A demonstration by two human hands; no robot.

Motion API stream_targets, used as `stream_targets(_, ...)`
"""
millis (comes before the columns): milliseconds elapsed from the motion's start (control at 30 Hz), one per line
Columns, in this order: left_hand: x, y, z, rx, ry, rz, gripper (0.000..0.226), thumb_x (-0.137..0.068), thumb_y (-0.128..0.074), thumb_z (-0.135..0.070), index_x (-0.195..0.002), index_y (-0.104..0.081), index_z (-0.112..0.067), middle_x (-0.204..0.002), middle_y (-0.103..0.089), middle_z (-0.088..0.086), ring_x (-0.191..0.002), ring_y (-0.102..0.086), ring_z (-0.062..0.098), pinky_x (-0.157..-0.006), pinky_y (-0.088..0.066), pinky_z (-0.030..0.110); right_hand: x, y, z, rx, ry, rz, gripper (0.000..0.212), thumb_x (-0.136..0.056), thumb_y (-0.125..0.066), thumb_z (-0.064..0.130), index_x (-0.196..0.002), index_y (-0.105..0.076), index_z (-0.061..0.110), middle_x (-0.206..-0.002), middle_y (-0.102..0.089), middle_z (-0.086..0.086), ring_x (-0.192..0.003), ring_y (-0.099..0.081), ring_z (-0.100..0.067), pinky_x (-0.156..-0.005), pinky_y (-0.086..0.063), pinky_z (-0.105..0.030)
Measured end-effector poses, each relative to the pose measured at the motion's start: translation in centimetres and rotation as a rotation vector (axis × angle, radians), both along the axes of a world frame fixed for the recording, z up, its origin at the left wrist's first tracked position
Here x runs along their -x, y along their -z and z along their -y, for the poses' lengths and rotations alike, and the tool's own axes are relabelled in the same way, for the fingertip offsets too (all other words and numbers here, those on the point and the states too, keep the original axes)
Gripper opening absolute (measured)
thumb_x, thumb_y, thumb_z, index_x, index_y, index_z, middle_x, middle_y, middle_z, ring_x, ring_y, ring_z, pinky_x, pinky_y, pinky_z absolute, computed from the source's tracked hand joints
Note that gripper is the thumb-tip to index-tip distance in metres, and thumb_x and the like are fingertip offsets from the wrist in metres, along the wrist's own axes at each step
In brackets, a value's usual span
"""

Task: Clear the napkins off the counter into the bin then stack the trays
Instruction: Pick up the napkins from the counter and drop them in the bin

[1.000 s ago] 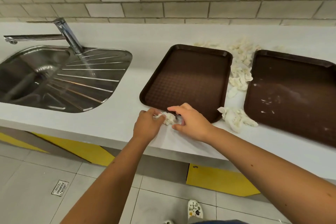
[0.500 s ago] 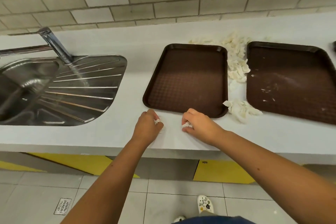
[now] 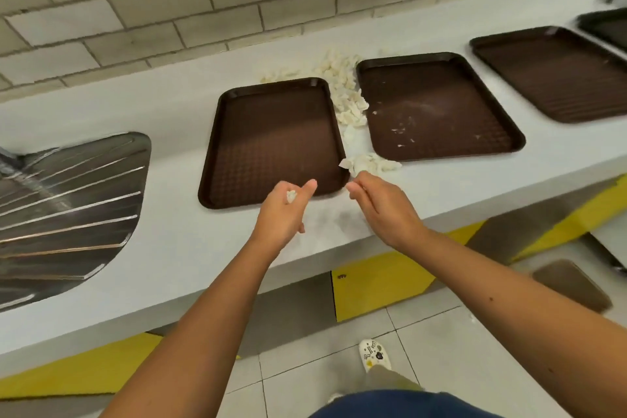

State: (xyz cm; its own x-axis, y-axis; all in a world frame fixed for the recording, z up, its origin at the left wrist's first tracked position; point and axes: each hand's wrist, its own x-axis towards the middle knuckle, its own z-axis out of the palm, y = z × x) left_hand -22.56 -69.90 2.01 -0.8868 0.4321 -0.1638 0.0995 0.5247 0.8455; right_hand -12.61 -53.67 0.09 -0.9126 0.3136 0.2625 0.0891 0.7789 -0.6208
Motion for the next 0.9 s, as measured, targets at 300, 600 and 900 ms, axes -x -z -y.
stream_targets(300,-6.0,-0.1,-10.6,-0.206,0.234,0.159,0.053,-0.100,-0.040,-0.051,-0.059,-0.042,-0.016,-0.048,-0.030,-0.007,-0.038,-0.027,0.012,-0.040,-0.027,0.020,-10.5,-0.5,-7.9,-0.056,0.303,0.030,0.053,-0.102,-0.030,0.044,-0.057,-0.030,0.017,-0.048,-0.032,0.000,-0.046,-0.033,-0.020,-0.050,-0.026,-0.037)
stream_targets(600,-15.9,0.4,-26.7,-0.017,0.385,-0.162,0.052,-0.098,-0.043,-0.034,-0.052,-0.030,-0.013,-0.052,-0.032,0.003,-0.055,-0.034,0.021,-0.056,-0.027,0.034,-23.2,0.8,-22.0,0.044,0.527,0.107,0.034,-0.103,-0.029,0.040,-0.091,-0.050,0.017,-0.063,-0.055,-0.009,-0.056,-0.053,-0.028,-0.055,-0.042,-0.043)
stream_targets(900,-26.1,3.1,-42.0,-0.027,0.464,-0.095,0.054,-0.103,-0.037,-0.033,-0.055,-0.035,-0.008,-0.051,-0.036,0.002,-0.061,-0.041,0.027,-0.064,-0.037,0.039,-34.0,2.0,-34.9,0.119,0.624,0.203,0.027,-0.104,-0.028,0.034,-0.114,-0.046,0.016,-0.072,-0.058,-0.011,-0.065,-0.055,-0.030,-0.064,-0.045,-0.043)
